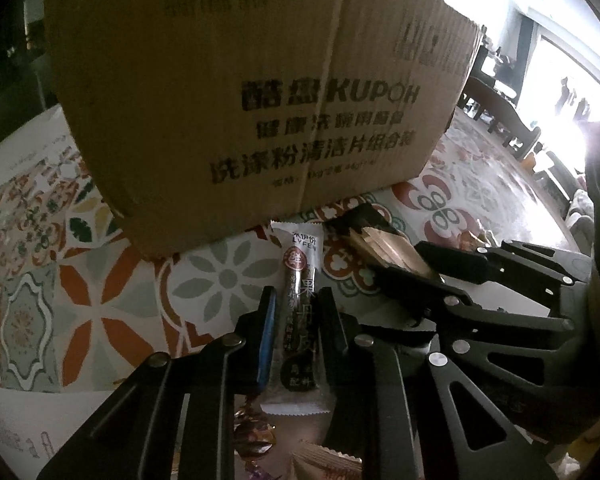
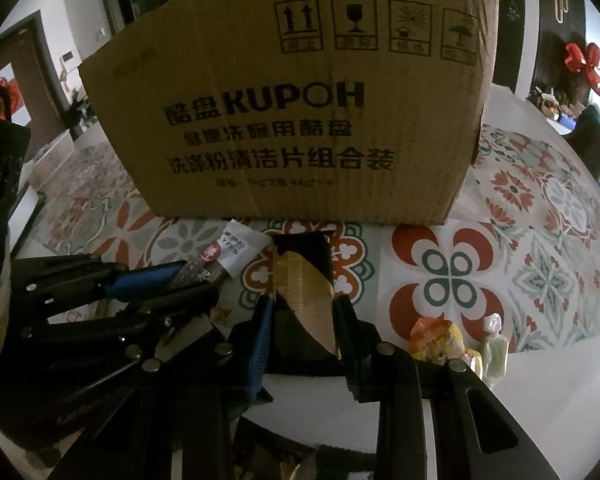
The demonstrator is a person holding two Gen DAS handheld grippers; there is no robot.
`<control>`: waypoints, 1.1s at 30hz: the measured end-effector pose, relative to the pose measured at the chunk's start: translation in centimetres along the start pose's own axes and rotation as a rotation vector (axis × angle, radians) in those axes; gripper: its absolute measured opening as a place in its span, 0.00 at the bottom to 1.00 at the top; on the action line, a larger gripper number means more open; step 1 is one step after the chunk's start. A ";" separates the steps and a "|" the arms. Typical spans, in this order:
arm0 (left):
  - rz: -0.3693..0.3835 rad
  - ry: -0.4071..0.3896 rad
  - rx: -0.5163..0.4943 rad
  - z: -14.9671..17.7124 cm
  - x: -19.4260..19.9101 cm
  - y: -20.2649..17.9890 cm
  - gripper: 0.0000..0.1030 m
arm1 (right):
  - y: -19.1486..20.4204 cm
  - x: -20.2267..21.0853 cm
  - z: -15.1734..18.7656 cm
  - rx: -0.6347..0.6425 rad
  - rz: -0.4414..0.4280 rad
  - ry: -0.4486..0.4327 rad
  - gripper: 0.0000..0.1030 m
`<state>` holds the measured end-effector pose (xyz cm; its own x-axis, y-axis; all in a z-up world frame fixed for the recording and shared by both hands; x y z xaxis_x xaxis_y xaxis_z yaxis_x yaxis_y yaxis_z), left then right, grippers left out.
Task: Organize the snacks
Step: 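Lift both held snacks into the cardboard box and open both tools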
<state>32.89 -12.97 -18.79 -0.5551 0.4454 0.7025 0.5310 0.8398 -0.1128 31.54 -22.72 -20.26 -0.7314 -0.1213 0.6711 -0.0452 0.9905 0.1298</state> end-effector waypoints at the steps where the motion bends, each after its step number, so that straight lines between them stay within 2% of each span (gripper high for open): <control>1: -0.002 -0.004 0.001 -0.1 0.2 0.0 0.20 | 0.0 0.1 0.0 -0.002 0.001 -0.003 0.31; 15: -0.020 -0.072 -0.027 -0.5 4.6 -1.1 0.20 | -0.2 4.2 -0.6 -0.012 0.005 -0.067 0.31; 33: -0.086 -0.280 -0.047 -4.1 12.9 -2.0 0.20 | 1.9 11.4 -3.8 0.017 -0.023 -0.236 0.31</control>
<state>27.31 -10.18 -6.64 -0.7509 0.4467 0.4865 0.4996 0.8659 -0.0240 25.66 -22.45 -9.59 -0.8688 -0.1278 0.4785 -0.0738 0.9888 0.1300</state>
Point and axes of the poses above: each gripper's, at about its wrist camera, not at the fingertips, and x roughly against the way its jaws point, y to its left, z to its underside, the point moved 7 cm from there along -x, roughly the way its jaws point, and after that the axes turned 9 degrees about -y, right-handed, at the moved point
